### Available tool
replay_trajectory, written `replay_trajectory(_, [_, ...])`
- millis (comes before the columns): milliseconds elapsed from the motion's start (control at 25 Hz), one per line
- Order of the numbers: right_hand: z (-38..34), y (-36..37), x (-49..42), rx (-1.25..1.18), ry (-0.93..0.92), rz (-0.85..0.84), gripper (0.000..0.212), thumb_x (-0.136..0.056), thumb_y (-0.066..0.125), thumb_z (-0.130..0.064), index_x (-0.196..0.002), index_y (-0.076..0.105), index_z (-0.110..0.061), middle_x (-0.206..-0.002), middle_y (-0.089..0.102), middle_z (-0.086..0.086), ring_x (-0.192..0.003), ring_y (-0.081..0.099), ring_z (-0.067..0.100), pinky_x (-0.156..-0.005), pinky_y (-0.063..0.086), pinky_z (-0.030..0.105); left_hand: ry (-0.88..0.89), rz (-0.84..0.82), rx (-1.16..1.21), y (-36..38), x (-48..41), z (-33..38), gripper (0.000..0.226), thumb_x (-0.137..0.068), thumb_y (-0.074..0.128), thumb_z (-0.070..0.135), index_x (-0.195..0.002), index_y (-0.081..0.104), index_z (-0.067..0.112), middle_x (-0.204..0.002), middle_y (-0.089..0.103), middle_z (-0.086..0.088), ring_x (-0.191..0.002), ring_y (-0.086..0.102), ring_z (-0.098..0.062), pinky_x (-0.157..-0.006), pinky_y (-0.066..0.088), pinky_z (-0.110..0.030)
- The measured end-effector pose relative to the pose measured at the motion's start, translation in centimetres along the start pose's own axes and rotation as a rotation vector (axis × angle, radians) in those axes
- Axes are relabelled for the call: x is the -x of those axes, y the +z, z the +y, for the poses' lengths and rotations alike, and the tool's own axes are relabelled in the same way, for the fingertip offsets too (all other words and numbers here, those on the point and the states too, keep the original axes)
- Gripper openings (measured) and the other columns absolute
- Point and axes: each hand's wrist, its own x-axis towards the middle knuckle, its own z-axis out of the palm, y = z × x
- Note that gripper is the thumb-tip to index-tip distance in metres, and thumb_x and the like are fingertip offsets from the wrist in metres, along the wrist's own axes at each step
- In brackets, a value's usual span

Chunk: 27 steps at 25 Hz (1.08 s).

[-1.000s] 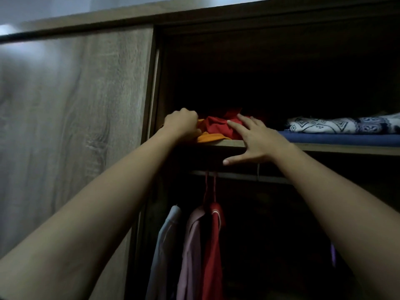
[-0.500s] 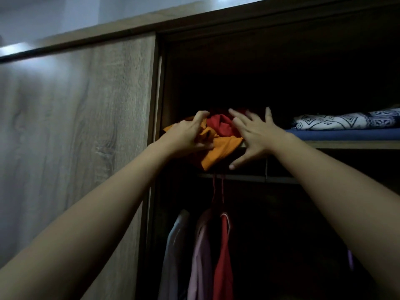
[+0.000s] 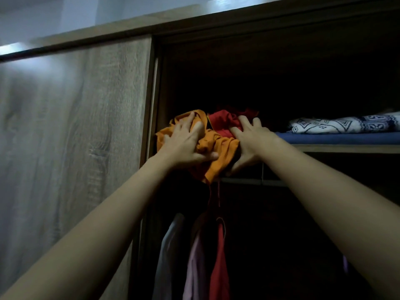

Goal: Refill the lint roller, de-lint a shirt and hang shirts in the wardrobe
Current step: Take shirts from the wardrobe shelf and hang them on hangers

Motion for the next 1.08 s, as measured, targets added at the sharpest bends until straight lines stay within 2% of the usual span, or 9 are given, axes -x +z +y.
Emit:
replay_trajectory(120, [-0.1, -0.3, 0.7, 0.087, -0.010, 0.006, 0.126, -0.047, 0.069, -0.078, -0.144, 0.019, -0.016, -0.147, 0.011, 0.016, -0.128, 0.025, 0.039, -0.098, 0.040, 0.050, 0.098, 0.056, -0.062, 0.4, -0.2, -0.6, 0.066, -0.086, 0.062, 0.045, -0.142, 0.034, 0.028, -0.142, 0.043, -0.014, -0.124, 0.042, -0.038, -0.098, 0.041, -0.051])
replay_trajectory(240, [0.3, -0.4, 1.0, 0.094, -0.021, 0.002, 0.127, -0.047, 0.070, -0.077, -0.146, 0.016, -0.017, -0.148, 0.012, 0.017, -0.129, 0.024, 0.039, -0.101, 0.039, 0.050, 0.342, 0.261, 0.024, -0.7, 1.0, -1.5, 0.040, -0.088, 0.056, 0.033, -0.123, 0.059, 0.015, -0.113, 0.064, -0.020, -0.101, 0.059, -0.038, -0.081, 0.051, -0.049])
replay_trajectory(360, [0.6, -0.3, 1.1, 0.074, -0.036, 0.000, 0.127, -0.050, 0.072, -0.073, -0.147, 0.012, -0.018, -0.152, 0.007, 0.017, -0.132, 0.021, 0.040, -0.103, 0.035, 0.050, 0.430, 0.438, -0.040, -0.3, 2.0, -2.3, 0.034, -0.083, 0.057, 0.036, -0.110, 0.052, 0.016, -0.121, 0.059, -0.023, -0.104, 0.058, -0.041, -0.076, 0.052, -0.052])
replay_trajectory(440, [0.5, -0.2, 1.1, 0.070, -0.037, 0.007, 0.124, -0.052, 0.073, -0.071, -0.147, 0.013, -0.019, -0.153, 0.007, 0.016, -0.132, 0.021, 0.039, -0.103, 0.035, 0.049, 0.307, 0.325, -0.085, 0.4, 1.8, -1.8, 0.045, -0.080, 0.067, 0.033, -0.116, 0.040, 0.025, -0.149, 0.030, -0.024, -0.130, 0.036, -0.047, -0.091, 0.041, -0.063])
replay_trajectory(520, [0.4, -0.2, 1.2, 0.080, -0.039, 0.016, 0.123, -0.052, 0.072, -0.072, -0.147, 0.015, -0.019, -0.153, 0.008, 0.015, -0.132, 0.022, 0.039, -0.103, 0.035, 0.048, 0.216, 0.218, -0.076, 1.2, 1.5, -1.6, 0.058, -0.085, 0.065, 0.031, -0.131, 0.029, 0.034, -0.155, 0.017, -0.022, -0.137, 0.023, -0.049, -0.100, 0.033, -0.067])
replay_trajectory(600, [0.4, -0.1, 1.3, 0.084, -0.036, 0.023, 0.123, -0.051, 0.070, -0.074, -0.147, 0.015, -0.020, -0.153, 0.008, 0.014, -0.133, 0.021, 0.038, -0.103, 0.035, 0.049, 0.287, 0.273, -0.140, 1.3, 1.6, -1.4, 0.053, -0.089, 0.051, 0.032, -0.140, 0.036, 0.026, -0.145, 0.037, -0.028, -0.126, 0.039, -0.054, -0.093, 0.043, -0.067])
replay_trajectory(720, [0.3, 0.1, 1.5, 0.083, -0.027, 0.034, 0.124, -0.050, 0.069, -0.076, -0.146, 0.014, -0.020, -0.154, 0.008, 0.013, -0.133, 0.021, 0.038, -0.104, 0.035, 0.049, 0.398, 0.372, -0.273, 1.3, 2.4, -2.1, 0.047, -0.087, 0.040, 0.024, -0.129, 0.056, 0.009, -0.121, 0.060, -0.030, -0.099, 0.062, -0.051, -0.073, 0.055, -0.059])
replay_trajectory(880, [0.3, 0.1, 1.5, 0.083, -0.020, 0.052, 0.124, -0.050, 0.070, -0.074, -0.146, 0.015, -0.019, -0.154, 0.007, 0.013, -0.134, 0.020, 0.038, -0.105, 0.034, 0.048, 0.496, 0.494, -0.373, 0.4, 4.3, -2.8, 0.037, -0.091, 0.048, 0.014, -0.128, 0.045, 0.014, -0.110, 0.066, -0.024, -0.082, 0.067, -0.039, -0.061, 0.059, -0.047])
replay_trajectory(1080, [0.2, 0.2, 1.4, 0.080, -0.011, 0.051, 0.123, -0.049, 0.071, -0.074, -0.145, 0.017, -0.020, -0.154, 0.007, 0.014, -0.134, 0.020, 0.039, -0.104, 0.034, 0.049, 0.645, 0.531, -0.367, -2.1, 6.9, -3.4, 0.032, -0.093, 0.053, 0.012, -0.125, 0.050, 0.015, -0.112, 0.068, -0.020, -0.075, 0.066, -0.034, -0.059, 0.057, -0.043])
